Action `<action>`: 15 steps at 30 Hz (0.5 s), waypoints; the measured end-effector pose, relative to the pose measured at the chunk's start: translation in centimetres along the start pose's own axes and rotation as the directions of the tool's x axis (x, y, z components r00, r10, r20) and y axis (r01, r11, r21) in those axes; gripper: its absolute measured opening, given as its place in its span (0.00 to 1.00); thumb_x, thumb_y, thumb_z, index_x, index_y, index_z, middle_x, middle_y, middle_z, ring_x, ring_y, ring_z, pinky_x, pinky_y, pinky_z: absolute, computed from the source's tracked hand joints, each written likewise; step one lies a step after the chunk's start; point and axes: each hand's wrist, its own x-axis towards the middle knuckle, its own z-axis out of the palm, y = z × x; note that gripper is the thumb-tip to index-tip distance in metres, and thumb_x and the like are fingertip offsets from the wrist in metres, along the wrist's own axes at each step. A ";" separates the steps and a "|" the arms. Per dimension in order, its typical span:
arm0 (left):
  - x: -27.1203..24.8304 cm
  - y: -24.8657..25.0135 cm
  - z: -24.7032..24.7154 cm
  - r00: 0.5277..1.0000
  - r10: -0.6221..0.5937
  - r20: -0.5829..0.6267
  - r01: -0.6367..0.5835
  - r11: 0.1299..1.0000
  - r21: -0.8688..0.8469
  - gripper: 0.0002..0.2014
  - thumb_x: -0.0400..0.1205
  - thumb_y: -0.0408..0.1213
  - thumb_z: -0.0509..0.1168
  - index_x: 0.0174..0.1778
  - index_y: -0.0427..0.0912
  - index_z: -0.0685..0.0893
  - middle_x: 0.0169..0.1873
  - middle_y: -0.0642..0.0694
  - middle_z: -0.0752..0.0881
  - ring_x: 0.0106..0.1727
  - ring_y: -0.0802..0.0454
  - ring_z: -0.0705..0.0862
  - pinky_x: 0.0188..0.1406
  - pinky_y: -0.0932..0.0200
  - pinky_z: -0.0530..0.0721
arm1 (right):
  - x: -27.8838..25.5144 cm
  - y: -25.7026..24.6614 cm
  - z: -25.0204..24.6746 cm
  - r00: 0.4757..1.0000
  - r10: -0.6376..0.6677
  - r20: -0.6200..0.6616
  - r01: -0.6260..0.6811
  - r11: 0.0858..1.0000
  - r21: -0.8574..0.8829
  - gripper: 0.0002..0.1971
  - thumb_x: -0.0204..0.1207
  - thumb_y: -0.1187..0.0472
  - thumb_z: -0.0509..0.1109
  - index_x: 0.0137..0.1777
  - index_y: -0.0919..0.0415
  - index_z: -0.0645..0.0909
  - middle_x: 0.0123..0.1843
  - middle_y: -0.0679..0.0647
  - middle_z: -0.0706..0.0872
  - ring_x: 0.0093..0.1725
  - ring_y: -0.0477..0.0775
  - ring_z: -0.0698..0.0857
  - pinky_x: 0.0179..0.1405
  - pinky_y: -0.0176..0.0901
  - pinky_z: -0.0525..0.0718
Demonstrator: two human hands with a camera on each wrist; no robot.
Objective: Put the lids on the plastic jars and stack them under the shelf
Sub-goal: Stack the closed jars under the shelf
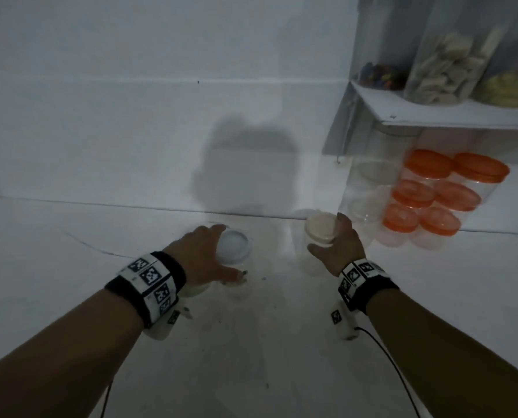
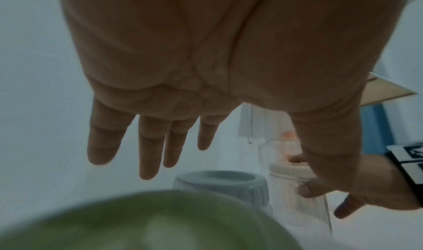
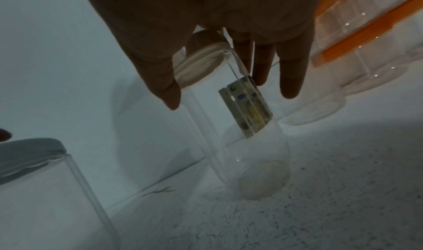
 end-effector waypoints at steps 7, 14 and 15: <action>5.8 1.3 -1.4 0.981 0.096 0.170 -0.135 0.962 0.239 0.65 0.62 0.74 0.79 0.90 0.49 0.56 0.80 0.43 0.72 0.76 0.43 0.77 0.73 0.46 0.81 | -0.7 -0.1 -0.3 0.991 0.044 -0.125 -0.039 0.998 0.041 0.58 0.64 0.47 0.88 0.90 0.50 0.55 0.81 0.58 0.75 0.78 0.64 0.77 0.78 0.57 0.77; 8.1 4.2 -1.9 0.978 0.189 0.090 -0.202 0.965 0.169 0.53 0.65 0.62 0.81 0.85 0.52 0.66 0.69 0.46 0.76 0.62 0.47 0.80 0.60 0.51 0.86 | -0.8 2.1 -3.1 0.980 0.050 -0.192 -0.044 0.998 0.036 0.58 0.64 0.47 0.87 0.89 0.51 0.55 0.80 0.59 0.75 0.78 0.64 0.76 0.78 0.58 0.76; 8.3 5.7 -1.9 0.974 0.218 0.069 -0.225 0.965 0.131 0.52 0.66 0.61 0.81 0.85 0.53 0.65 0.69 0.46 0.75 0.62 0.47 0.80 0.60 0.51 0.85 | -1.0 2.8 -3.9 0.977 0.050 -0.206 -0.043 0.998 0.039 0.58 0.64 0.47 0.87 0.89 0.51 0.55 0.80 0.59 0.76 0.77 0.64 0.77 0.78 0.58 0.76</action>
